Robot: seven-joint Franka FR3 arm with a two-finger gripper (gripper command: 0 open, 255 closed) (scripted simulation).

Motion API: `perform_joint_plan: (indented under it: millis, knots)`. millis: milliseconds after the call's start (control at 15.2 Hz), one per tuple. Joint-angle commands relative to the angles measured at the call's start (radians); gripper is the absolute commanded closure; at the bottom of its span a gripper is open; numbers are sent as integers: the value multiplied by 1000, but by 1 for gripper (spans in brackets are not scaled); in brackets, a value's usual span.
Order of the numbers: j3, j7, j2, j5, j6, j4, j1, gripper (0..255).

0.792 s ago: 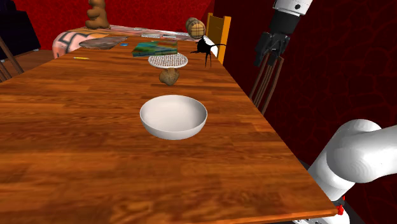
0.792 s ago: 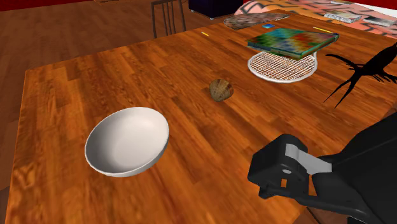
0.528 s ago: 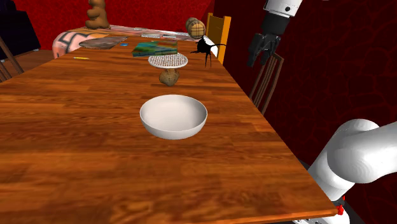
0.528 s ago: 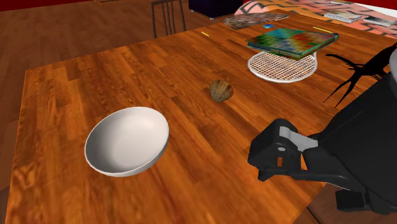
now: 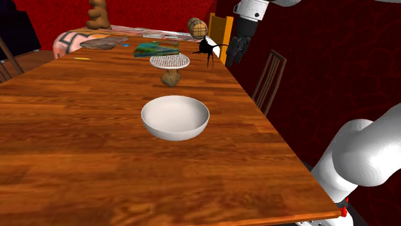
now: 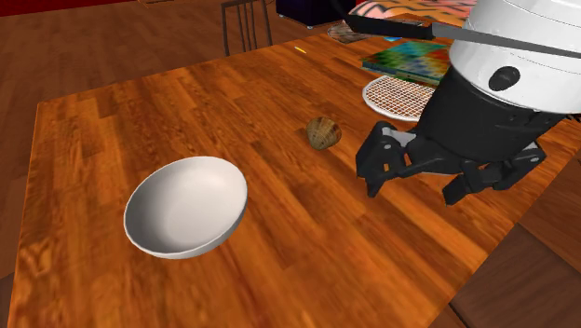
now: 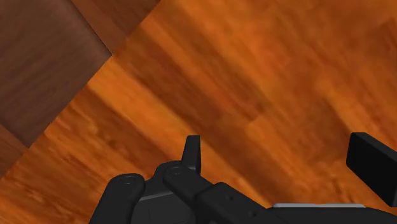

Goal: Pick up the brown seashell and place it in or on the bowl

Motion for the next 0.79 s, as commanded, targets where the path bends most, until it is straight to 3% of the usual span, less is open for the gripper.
perform_joint_plan:
  millis: [0,726]
  knots:
    - [2,-52,70,1,23,47,18,0]
    - [43,-307,466,-3,62,406,87,0]
